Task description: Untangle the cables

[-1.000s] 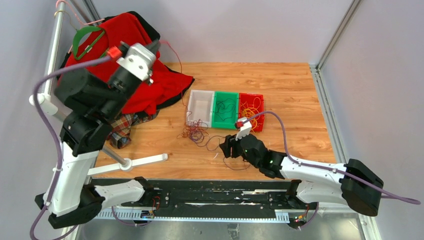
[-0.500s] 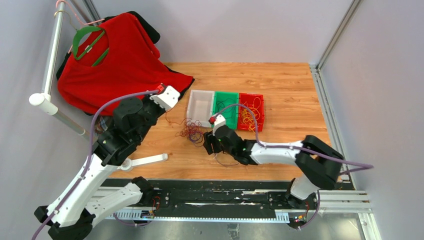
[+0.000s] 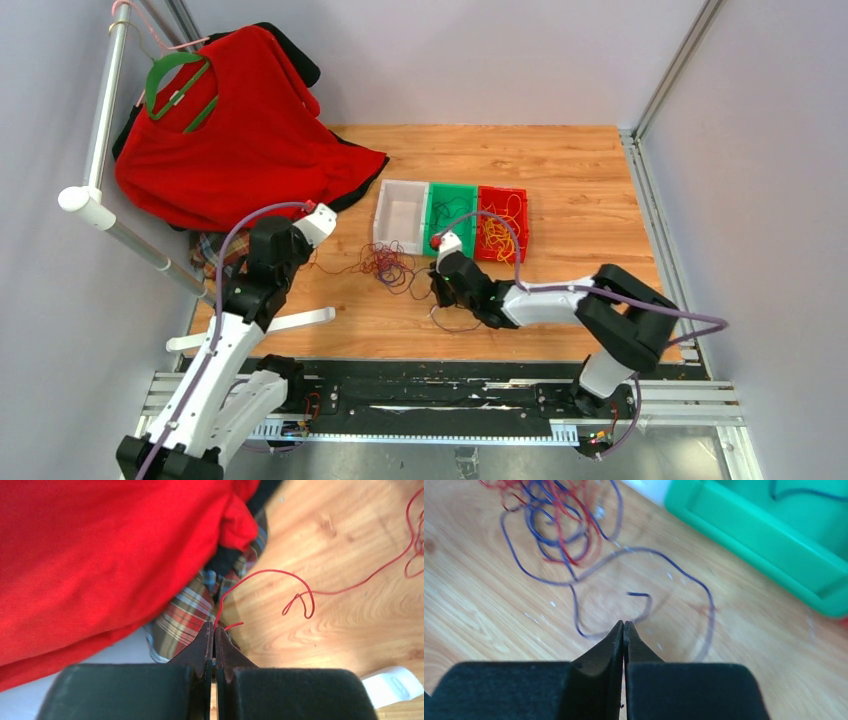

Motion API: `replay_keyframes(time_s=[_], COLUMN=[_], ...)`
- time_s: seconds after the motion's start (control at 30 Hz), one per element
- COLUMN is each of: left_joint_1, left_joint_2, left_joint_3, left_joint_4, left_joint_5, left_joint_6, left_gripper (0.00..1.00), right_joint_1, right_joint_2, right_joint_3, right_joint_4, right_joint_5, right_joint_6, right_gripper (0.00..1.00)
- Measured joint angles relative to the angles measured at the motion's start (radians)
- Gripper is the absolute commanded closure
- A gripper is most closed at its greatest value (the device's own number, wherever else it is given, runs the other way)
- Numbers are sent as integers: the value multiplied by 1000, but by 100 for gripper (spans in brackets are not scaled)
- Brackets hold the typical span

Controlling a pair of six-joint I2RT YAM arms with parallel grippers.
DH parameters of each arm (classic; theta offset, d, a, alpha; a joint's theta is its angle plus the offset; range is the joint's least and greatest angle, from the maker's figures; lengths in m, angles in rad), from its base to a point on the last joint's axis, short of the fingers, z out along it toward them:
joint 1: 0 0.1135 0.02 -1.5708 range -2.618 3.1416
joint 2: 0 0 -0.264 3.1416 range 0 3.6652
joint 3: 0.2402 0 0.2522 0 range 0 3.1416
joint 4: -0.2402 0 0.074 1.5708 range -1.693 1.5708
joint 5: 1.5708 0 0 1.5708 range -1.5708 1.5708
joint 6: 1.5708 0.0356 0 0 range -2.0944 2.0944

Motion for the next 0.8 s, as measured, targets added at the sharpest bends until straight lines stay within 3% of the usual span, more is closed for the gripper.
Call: replay_keyframes(time_s=[0.1, 0.13, 0.23, 0.3, 0.43, 0.6, 0.8], left_joint_1=[53, 59, 63, 63, 63, 61, 54], left_joint_2=[56, 81, 163, 223, 316, 386, 567], left_joint_3=[-57, -67, -80, -78, -36, 52, 80], left_joint_4=[26, 30, 48, 46, -15, -81, -72], left_joint_5=[45, 57, 98, 142, 274, 509, 618], left_joint_6=[19, 26, 48, 53, 80, 137, 229], left_gripper=[92, 84, 33, 18, 15, 15, 20], right_joint_1=[-13, -14, -19, -34, -52, -53, -53], right_joint_2=[-113, -146, -262, -344, -449, -459, -447], right_joint_3=[-103, -128, -205, -248, -284, -275, -248], right_joint_4=[-14, -21, -43, -74, -114, -139, -143], right_joint_5=[23, 31, 59, 82, 114, 123, 122], right_joint_6=[-1, -2, -2, -2, -2, -3, -2], right_gripper=[99, 99, 99, 99, 94, 84, 82])
